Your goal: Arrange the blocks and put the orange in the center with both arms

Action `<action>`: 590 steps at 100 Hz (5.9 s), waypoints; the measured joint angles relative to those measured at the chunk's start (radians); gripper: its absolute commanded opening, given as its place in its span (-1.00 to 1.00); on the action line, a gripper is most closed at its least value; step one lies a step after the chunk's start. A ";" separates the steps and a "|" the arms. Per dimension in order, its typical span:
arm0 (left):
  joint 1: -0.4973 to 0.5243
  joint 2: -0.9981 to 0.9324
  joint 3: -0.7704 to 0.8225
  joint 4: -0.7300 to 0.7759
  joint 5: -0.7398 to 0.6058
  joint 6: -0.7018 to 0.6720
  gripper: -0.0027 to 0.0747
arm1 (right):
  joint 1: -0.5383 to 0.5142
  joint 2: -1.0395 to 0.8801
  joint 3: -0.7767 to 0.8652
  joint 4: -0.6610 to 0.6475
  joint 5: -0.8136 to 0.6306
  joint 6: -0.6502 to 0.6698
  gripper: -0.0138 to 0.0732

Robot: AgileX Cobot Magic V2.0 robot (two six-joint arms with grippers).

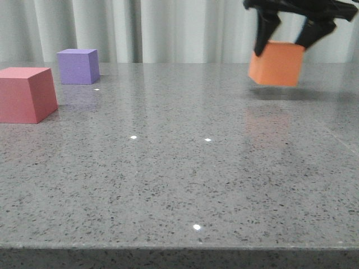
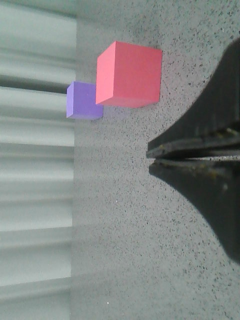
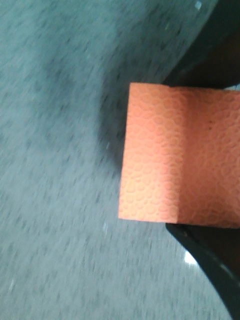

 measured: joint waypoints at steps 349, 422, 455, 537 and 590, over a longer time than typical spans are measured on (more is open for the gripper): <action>0.000 0.000 0.000 0.000 0.000 0.000 -0.98 | -0.254 -0.917 0.772 -0.132 -0.174 -0.016 0.76; 0.000 0.000 0.000 0.000 0.000 0.000 -0.98 | -0.254 -1.417 1.200 -0.130 -0.402 -0.016 0.00; 0.000 0.000 0.000 -0.004 -0.020 0.000 -0.98 | -0.254 -1.417 1.200 -0.130 -0.414 -0.016 -0.84; 0.000 0.604 -0.875 -0.129 0.713 0.000 -0.98 | -0.254 -1.417 1.200 -0.130 -0.414 -0.018 -0.84; 0.000 0.738 -0.907 -0.131 0.736 0.000 -0.28 | -0.254 -1.417 1.200 -0.130 -0.414 -0.018 -0.84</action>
